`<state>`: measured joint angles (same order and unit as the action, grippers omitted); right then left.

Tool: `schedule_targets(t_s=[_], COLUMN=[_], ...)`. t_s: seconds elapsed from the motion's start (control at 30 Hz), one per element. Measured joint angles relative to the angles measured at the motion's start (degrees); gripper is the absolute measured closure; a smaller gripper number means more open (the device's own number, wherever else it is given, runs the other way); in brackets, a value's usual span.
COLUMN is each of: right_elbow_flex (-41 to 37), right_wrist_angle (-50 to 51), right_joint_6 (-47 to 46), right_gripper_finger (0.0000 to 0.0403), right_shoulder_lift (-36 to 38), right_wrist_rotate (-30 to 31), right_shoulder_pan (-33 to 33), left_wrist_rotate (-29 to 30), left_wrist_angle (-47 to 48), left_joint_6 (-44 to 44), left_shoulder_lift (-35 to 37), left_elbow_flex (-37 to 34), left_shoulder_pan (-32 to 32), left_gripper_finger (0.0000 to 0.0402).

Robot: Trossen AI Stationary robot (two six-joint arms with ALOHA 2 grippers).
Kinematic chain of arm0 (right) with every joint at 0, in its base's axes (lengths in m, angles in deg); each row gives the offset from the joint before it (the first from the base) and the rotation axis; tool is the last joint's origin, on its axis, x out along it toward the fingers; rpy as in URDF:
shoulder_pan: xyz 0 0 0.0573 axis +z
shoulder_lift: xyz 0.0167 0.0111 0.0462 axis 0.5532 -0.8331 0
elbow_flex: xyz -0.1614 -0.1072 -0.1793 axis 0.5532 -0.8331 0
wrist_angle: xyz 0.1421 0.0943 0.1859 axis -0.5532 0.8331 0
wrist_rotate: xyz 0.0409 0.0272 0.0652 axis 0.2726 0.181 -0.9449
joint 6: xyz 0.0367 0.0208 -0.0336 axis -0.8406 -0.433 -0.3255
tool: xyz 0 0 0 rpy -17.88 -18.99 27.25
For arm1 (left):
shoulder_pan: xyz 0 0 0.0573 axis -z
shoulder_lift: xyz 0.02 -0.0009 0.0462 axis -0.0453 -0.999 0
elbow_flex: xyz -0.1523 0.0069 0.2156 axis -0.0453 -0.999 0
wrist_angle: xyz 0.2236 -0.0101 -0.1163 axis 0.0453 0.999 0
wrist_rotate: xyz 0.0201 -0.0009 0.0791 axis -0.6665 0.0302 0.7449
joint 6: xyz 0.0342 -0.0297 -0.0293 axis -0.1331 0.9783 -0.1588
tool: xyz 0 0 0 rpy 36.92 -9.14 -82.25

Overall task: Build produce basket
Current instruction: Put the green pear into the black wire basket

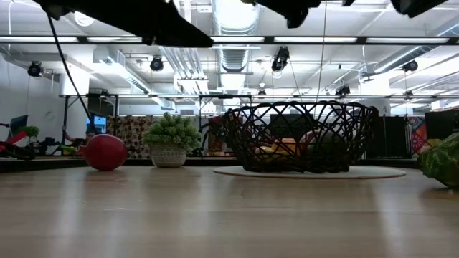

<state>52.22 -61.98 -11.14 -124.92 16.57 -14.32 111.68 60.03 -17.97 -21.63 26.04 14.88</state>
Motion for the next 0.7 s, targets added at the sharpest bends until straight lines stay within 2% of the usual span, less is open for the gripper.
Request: schedule_targets(t_s=[0.1,0.2,0.3,0.47,0.57,0.7], right_elbow_flex=[1.19,5.17,11.86,25.75,32.99,38.59], right_wrist_angle=[11.48,27.34,49.06,84.64,100.11,110.62], right_joint_6=[-2.92,-9.97,-17.98,-29.34,-35.52,-38.55], right_gripper_finger=[0.0178,0.0178,0.0178,0.0178,0.0178,0.0178], right_shoulder_lift=[3.70,8.17,10.94,10.33,8.27,4.50], right_wrist_rotate=[4.47,5.62,5.71,5.18,1.24,-13.67], right_shoulder_pan=[-0.25,-1.10,-3.27,-9.80,-16.01,-24.73], left_wrist_rotate=[-0.05,-0.18,-0.20,-0.38,-0.38,0.52], left_wrist_angle=[1.66,1.83,1.35,1.05,1.05,1.00], left_joint_6=[-0.02,-0.39,-0.95,-1.80,-3.24,-6.39], left_shoulder_lift=[3.13,6.37,9.73,14.13,16.19,17.78], left_elbow_flex=[-1.46,-3.81,-5.44,-7.38,-7.65,-7.65], left_shoulder_pan=[0.07,0.09,0.09,0.09,0.10,0.11], left_gripper_finger=[0.0154,0.0154,0.0154,0.0154,0.0154,0.0154])
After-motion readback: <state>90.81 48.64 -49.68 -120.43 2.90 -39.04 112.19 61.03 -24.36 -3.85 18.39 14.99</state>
